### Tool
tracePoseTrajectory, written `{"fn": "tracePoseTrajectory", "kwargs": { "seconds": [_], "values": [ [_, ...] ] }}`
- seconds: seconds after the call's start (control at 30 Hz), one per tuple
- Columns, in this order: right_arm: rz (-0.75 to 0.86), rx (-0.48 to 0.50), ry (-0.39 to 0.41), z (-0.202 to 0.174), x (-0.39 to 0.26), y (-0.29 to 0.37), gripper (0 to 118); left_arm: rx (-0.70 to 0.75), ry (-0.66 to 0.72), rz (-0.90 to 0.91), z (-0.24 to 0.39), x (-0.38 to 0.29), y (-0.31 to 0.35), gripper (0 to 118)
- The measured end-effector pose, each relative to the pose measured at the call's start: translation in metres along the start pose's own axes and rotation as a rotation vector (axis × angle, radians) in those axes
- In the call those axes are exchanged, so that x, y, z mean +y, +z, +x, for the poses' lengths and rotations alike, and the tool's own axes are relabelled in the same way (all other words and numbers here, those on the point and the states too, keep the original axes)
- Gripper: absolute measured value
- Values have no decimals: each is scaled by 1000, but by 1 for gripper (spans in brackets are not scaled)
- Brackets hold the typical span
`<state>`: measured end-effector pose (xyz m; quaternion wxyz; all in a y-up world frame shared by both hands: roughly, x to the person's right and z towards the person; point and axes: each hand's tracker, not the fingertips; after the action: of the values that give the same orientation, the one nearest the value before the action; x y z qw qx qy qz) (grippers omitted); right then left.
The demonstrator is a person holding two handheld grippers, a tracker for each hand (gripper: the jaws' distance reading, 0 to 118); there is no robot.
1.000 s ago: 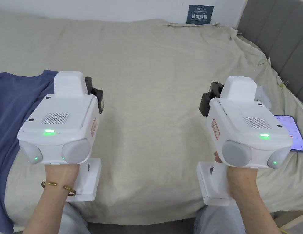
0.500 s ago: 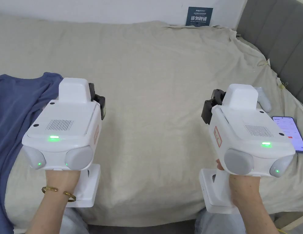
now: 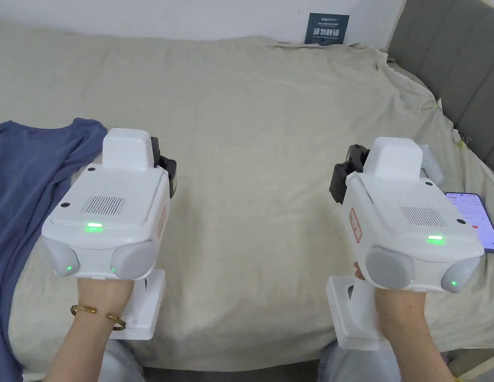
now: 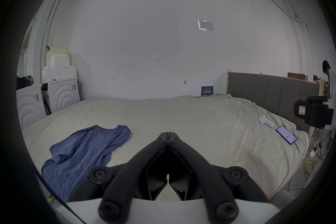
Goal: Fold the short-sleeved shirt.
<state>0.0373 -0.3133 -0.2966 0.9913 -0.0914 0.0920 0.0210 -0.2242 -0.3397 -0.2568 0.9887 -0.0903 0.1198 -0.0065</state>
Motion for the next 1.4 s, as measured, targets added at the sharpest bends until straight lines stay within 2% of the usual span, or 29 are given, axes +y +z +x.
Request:
{"fn": "tracePoseTrajectory", "kwargs": {
  "seconds": [1.13,1.4],
  "values": [
    [8,0,16,5,-1,-5,0,-10,-13,15,4,2,-1,0],
    [15,66,33,-22,6,-13,0,68,-4,15,-24,3,8,0]
  ]
}}
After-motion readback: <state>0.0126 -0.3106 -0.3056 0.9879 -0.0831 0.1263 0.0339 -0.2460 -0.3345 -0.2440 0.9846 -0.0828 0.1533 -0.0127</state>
